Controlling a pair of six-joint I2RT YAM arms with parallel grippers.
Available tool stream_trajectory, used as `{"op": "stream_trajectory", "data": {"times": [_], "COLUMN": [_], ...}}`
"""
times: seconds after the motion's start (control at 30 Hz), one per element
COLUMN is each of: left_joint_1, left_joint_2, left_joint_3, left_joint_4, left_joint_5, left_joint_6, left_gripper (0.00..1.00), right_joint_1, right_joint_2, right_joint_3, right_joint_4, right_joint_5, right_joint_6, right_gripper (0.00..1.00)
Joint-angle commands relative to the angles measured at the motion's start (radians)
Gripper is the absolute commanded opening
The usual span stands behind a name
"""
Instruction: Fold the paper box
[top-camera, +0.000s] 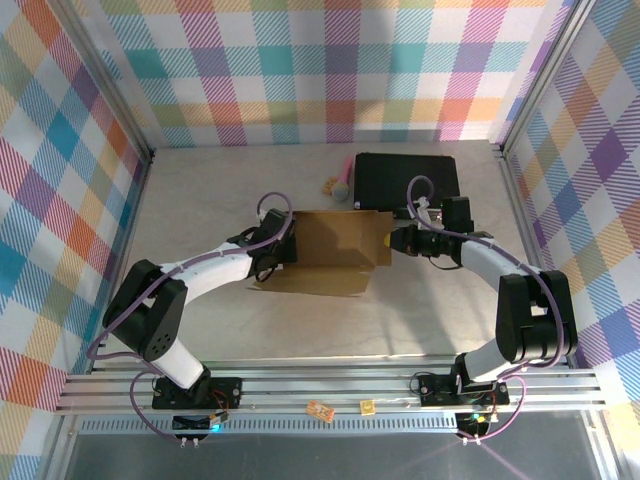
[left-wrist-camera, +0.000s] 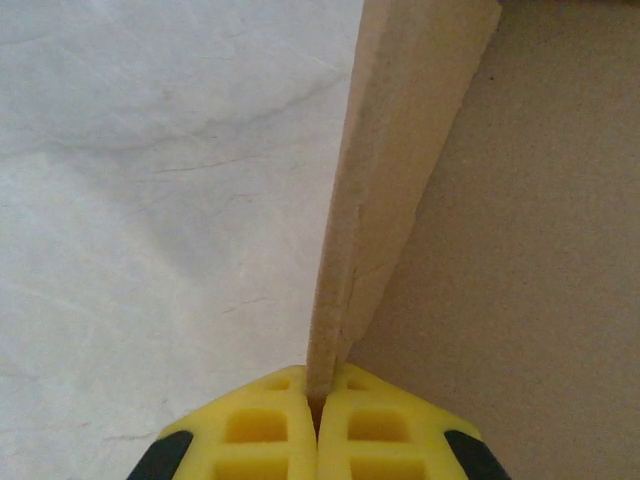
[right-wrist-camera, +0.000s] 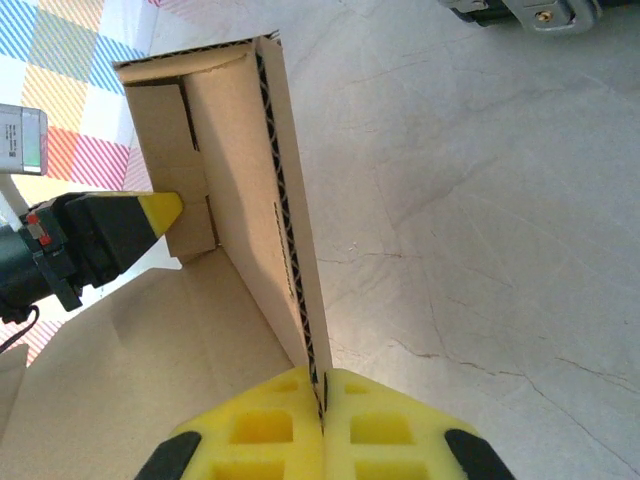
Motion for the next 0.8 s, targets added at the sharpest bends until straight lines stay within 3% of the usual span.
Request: {"op": "stream_trajectory", "data": {"times": [0.0,0.2,0.23,0.3,0.33,0.43,0.63,0.77], "left_joint_1": [0.023,0.029,0.029,0.028,0.028,0.028,0.013,-0.014], "left_joint_2": [-0.019,-0.035,-0.041,-0.055,-0.061,-0.075,-0.077,-0.068], "left_joint_3": [-0.013,-0.006,-0.006,-0.008,-0.006,-0.005,0.013,0.044], "left_joint_4": [0.15,0.118,0.104,0.088,0.071,0.055,0.037,0.008], "left_joint_5": [0.15,0.133,0.12,0.092,0.065,0.031,-0.001,-0.038], "left_joint_6": [0.014,0.027,0.032,0.044,0.048,0.062,0.098,0.12], "left_gripper": [0.0,0.0,0.0,0.0,0.0,0.0,0.0,0.0], "right_joint_1": [-0.004,-0.005,-0.004,-0.004,-0.005,0.006,0.025,0.078], "right_joint_2": [0.011,-0.004,-0.02,-0.06,-0.091,-0.226,-0.429,-0.406], "right_joint_3": [0.039,0.053,0.054,0.049,0.043,0.03,0.076,0.095], "right_joint_4": [-0.019,-0.044,-0.045,-0.038,-0.029,-0.072,-0.306,-0.269], "right_joint_5": [-0.028,0.005,0.021,0.078,0.103,0.255,0.514,0.499], "right_joint_6": [-0.042,-0.033,-0.009,0.069,0.124,0.298,0.726,1.082], "right_gripper": [0.0,0.0,0.05,0.25,0.34,0.48,0.6,0.61]}}
